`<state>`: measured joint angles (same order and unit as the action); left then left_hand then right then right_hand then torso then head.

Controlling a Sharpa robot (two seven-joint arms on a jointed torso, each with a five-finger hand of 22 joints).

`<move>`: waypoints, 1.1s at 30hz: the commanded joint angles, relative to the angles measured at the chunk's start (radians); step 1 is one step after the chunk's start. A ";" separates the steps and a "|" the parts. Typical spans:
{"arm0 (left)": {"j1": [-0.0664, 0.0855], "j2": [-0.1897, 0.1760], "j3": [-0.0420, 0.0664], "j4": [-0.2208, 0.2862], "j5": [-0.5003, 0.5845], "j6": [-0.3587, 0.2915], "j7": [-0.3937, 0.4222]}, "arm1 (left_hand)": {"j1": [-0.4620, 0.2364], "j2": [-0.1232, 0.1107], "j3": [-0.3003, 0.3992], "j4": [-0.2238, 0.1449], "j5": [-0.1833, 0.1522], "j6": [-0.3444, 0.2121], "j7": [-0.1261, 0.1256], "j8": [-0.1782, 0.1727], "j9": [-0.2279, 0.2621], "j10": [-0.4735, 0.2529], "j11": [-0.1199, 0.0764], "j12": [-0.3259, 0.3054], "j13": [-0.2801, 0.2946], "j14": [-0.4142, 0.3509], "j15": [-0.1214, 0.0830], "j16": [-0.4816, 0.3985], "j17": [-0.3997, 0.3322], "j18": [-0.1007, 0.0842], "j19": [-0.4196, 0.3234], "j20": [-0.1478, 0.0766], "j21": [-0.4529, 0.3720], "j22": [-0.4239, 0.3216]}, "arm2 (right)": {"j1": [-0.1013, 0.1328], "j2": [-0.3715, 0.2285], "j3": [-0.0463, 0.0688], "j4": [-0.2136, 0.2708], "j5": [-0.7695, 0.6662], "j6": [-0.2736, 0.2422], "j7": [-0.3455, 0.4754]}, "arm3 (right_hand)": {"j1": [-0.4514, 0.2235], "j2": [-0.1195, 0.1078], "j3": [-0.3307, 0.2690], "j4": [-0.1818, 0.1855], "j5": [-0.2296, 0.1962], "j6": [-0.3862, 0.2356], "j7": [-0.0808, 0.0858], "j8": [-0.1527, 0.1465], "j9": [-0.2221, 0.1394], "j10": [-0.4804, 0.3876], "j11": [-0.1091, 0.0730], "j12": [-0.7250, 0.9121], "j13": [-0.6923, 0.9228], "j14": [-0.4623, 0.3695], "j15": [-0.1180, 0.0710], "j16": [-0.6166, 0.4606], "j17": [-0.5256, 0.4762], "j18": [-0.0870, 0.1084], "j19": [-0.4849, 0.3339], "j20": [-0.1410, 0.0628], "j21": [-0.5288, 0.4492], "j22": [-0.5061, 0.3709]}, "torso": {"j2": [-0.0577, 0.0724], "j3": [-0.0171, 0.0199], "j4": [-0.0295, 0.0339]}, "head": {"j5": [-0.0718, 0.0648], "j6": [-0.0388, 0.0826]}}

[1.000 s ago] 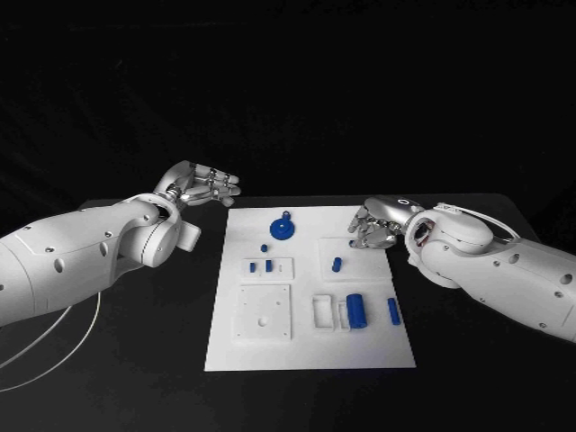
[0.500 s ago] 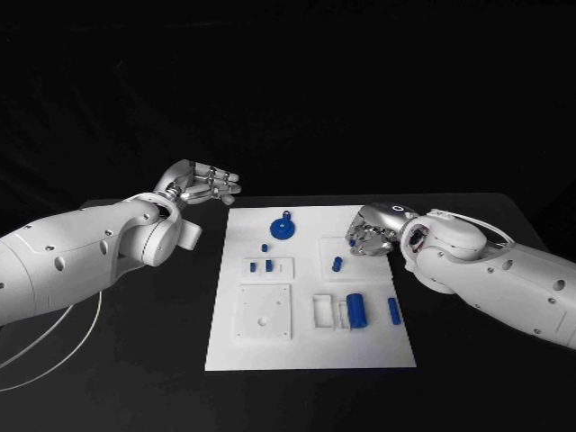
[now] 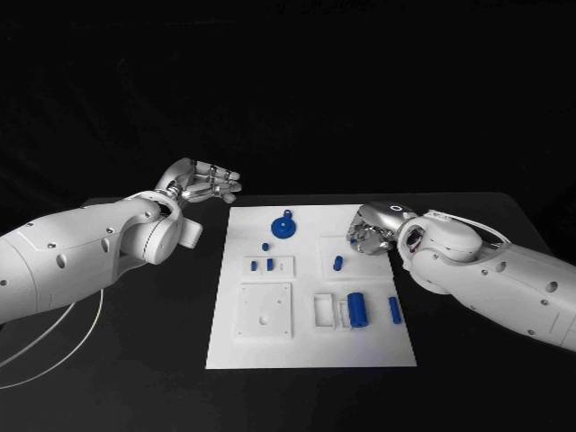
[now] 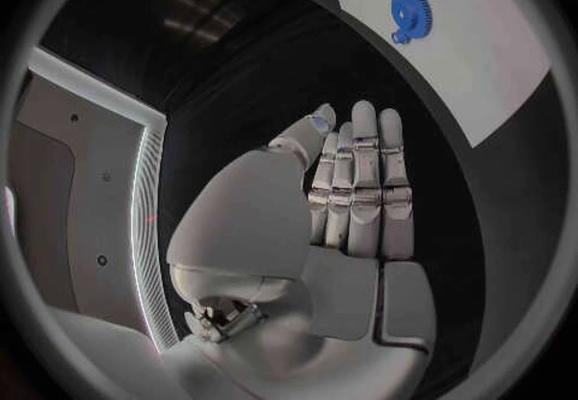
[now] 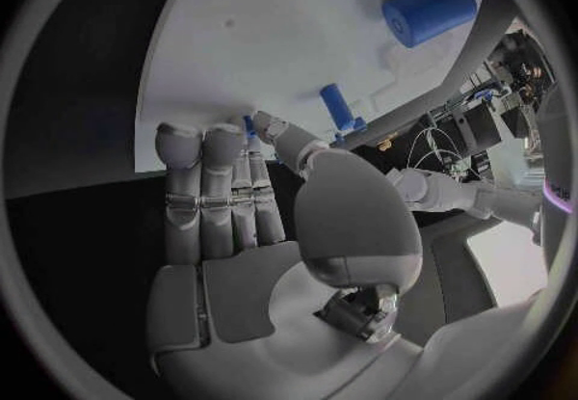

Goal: Assemble the parts on the task board

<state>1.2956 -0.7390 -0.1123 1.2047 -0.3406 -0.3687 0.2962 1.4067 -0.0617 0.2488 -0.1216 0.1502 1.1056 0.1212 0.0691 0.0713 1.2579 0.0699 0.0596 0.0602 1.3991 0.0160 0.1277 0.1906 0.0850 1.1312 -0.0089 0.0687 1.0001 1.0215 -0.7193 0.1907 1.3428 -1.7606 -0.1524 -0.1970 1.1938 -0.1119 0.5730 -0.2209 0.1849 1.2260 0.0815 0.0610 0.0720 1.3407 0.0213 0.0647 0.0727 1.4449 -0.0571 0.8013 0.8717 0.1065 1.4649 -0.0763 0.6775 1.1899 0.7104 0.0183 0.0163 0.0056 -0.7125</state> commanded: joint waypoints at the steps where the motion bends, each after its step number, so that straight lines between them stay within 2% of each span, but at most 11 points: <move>1: 0.002 0.003 0.001 -0.002 0.010 0.006 0.008 | -0.002 0.012 -0.005 0.001 0.006 0.008 0.000 -0.005 -0.001 -0.005 0.004 0.000 -0.001 0.007 -0.001 -0.005 0.001 -0.017 0.001 0.004 0.000 0.000 | -0.007 0.009 -0.006 0.002 -0.044 -0.001 -0.022 | 0.004 -0.005 0.008 0.003 0.009 0.013 -0.002 0.004 0.000 0.004 0.000 -0.002 0.000 -0.001 -0.005 0.003 0.001 0.015 0.048 -0.009 0.002 0.001 | 0.000 -0.0001 0.0002 | -0.002 0.001; 11: 0.002 0.006 0.001 -0.007 0.011 0.009 -0.001 | -0.003 0.013 -0.006 0.002 0.004 0.007 0.000 -0.006 -0.001 -0.007 0.005 -0.001 -0.001 0.008 -0.001 -0.006 0.003 -0.017 0.001 0.004 0.000 0.000 | -0.007 0.016 -0.011 0.009 -0.063 0.000 -0.048 | -0.007 -0.044 0.005 0.010 0.035 -0.009 0.006 0.003 -0.003 -0.068 0.023 -0.003 -0.006 -0.004 0.011 0.003 0.001 0.024 0.047 0.004 -0.009 0.000 | 0.000 -0.0003 -0.0004 | -0.005 -0.004; 18: 0.002 0.006 0.001 -0.009 0.011 0.014 -0.006 | -0.003 0.014 -0.006 0.003 0.003 0.006 0.000 -0.006 -0.001 -0.007 0.005 0.000 -0.001 0.008 0.000 -0.007 0.004 -0.017 0.001 0.004 -0.001 -0.001 | -0.007 0.017 -0.014 0.017 -0.070 -0.001 -0.053 | -0.001 -0.050 0.007 0.014 0.049 -0.011 0.006 0.003 -0.002 -0.071 0.025 -0.002 -0.006 -0.004 0.015 0.006 -0.001 0.032 0.047 0.011 -0.016 0.000 | 0.000 0.0001 0.0000 | -0.004 -0.009; 26: 0.002 0.006 0.001 -0.012 0.011 0.016 -0.011 | -0.003 0.015 -0.007 0.004 0.003 0.006 0.001 -0.006 -0.001 -0.008 0.005 0.000 -0.001 0.009 0.000 -0.008 0.006 -0.017 0.002 0.005 -0.001 -0.002 | -0.007 0.019 -0.016 0.021 -0.077 -0.006 -0.057 | 0.011 -0.038 0.047 0.009 0.049 0.015 0.003 0.003 0.001 -0.047 0.018 -0.002 -0.005 -0.006 0.011 0.008 -0.003 0.032 0.048 0.008 -0.016 0.005 | 0.000 -0.0004 -0.0006 | -0.005 -0.009; 28: 0.002 0.007 0.001 -0.012 0.011 0.016 -0.012 | -0.002 0.015 -0.007 0.004 0.003 0.005 0.001 -0.005 -0.001 -0.008 0.005 0.000 -0.001 0.009 0.000 -0.008 0.007 -0.016 0.002 0.004 -0.001 -0.003 | -0.007 0.019 -0.017 0.022 -0.080 -0.011 -0.058 | 0.021 -0.030 0.066 0.001 0.062 0.020 0.004 0.004 0.002 -0.038 0.017 -0.001 -0.004 -0.007 0.009 0.007 -0.003 0.032 0.047 0.006 -0.016 0.007 | 0.000 0.0000 -0.0004 | -0.005 -0.009; 29: 0.002 0.007 0.001 -0.013 0.011 0.016 -0.012 | -0.002 0.015 -0.007 0.004 0.003 0.005 0.001 -0.005 -0.001 -0.008 0.005 0.000 -0.001 0.009 0.000 -0.008 0.007 -0.016 0.002 0.004 -0.001 -0.003 | -0.007 0.019 -0.017 0.023 -0.081 -0.013 -0.058 | 0.024 -0.026 0.094 -0.010 0.074 0.030 0.003 0.004 0.004 -0.024 0.015 -0.002 -0.003 -0.008 0.007 0.008 -0.003 0.032 0.047 0.004 -0.012 0.011 | 0.000 0.0001 -0.0004 | -0.005 -0.009; 32: 0.002 0.007 0.001 -0.013 0.011 0.017 -0.013 | -0.002 0.015 -0.007 0.004 0.003 0.005 0.001 -0.005 -0.001 -0.008 0.005 0.000 -0.001 0.009 0.000 -0.008 0.007 -0.016 0.002 0.004 -0.001 -0.003 | -0.007 0.020 -0.018 0.025 -0.088 -0.020 -0.064 | 0.026 -0.016 0.126 -0.019 0.030 0.036 -0.001 0.004 0.005 -0.013 0.012 -0.002 -0.003 -0.009 0.003 0.006 -0.003 0.031 0.045 0.001 -0.012 0.016 | 0.000 0.0000 -0.0004 | -0.005 -0.010; 33: 0.002 0.007 0.001 -0.013 0.011 0.017 -0.013 | -0.002 0.015 -0.007 0.004 0.003 0.005 0.001 -0.005 -0.001 -0.008 0.005 0.000 -0.001 0.009 0.000 -0.008 0.007 -0.016 0.002 0.004 -0.001 -0.003 | -0.007 0.020 -0.018 0.026 -0.090 -0.021 -0.066 | 0.030 -0.011 0.136 -0.021 -0.006 0.039 -0.002 0.004 0.006 -0.004 0.009 -0.001 -0.002 -0.009 0.000 0.006 -0.003 0.029 0.045 -0.002 -0.013 0.018 | -0.001 0.0001 -0.0003 | -0.005 -0.009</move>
<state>1.2958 -0.7346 -0.1123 1.1906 -0.3365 -0.3646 0.2819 1.4027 -0.0578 0.2448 -0.1175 0.1502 1.1057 0.1212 0.0691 0.0715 1.2542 0.0734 0.0596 0.0602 1.3990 0.0160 0.1231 0.1971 0.0850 1.1312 -0.0089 0.0687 0.9986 1.0196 -0.7046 0.1768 1.3626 -1.8344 -0.1786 -0.2659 1.2168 -0.1365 0.7022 -0.2413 0.1952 1.2572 0.0791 0.0694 0.0767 1.3252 0.0307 0.0570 0.0677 1.4382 -0.0539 0.8053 0.8694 0.1234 1.4686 -0.0724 0.6658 1.2071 0.7100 0.0182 0.0159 0.0002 -0.7220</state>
